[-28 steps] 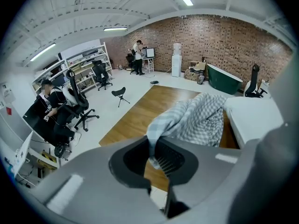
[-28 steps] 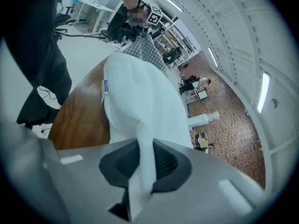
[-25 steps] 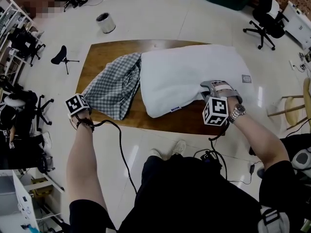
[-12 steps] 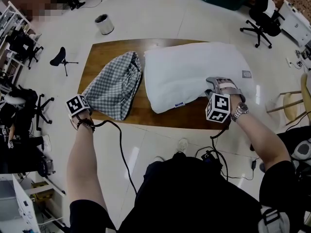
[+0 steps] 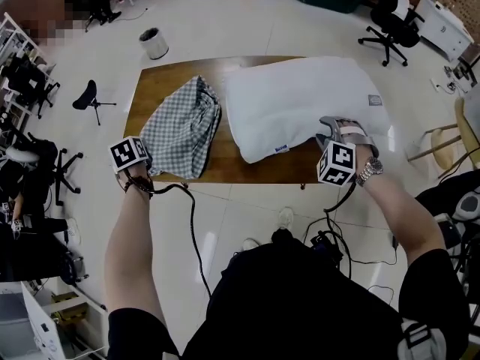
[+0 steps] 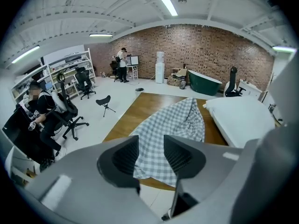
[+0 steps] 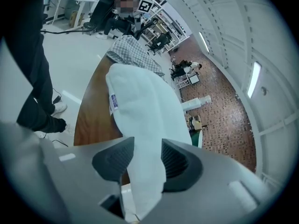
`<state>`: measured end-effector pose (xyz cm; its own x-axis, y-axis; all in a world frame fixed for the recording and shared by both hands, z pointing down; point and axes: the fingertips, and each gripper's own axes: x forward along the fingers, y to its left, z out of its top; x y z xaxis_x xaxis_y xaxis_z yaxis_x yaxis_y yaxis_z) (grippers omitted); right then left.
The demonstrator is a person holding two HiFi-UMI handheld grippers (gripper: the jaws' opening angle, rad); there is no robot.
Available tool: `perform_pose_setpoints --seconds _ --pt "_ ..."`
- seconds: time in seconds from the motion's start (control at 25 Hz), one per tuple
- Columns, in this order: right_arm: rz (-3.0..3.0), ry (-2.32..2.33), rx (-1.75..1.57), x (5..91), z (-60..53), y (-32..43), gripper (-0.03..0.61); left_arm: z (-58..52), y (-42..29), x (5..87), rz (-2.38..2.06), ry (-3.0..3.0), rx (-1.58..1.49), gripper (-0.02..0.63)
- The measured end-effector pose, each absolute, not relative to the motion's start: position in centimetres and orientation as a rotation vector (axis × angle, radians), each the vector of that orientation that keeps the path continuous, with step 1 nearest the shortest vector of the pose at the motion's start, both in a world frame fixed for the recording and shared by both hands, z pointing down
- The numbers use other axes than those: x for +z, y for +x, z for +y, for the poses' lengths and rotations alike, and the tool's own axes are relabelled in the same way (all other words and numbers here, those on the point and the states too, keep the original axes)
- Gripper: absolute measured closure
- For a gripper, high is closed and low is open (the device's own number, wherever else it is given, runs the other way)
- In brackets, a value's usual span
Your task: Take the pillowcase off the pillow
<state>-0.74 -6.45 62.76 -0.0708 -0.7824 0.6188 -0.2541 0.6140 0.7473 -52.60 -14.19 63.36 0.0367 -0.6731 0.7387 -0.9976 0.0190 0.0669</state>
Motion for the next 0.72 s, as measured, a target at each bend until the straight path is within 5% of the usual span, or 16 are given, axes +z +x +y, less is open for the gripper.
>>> perform_pose_setpoints --seconds 0.72 --pt "-1.785 1.083 -0.610 55.7 2.0 -11.6 0.445 -6.8 -40.5 56.6 -1.454 2.232 0.609 0.456"
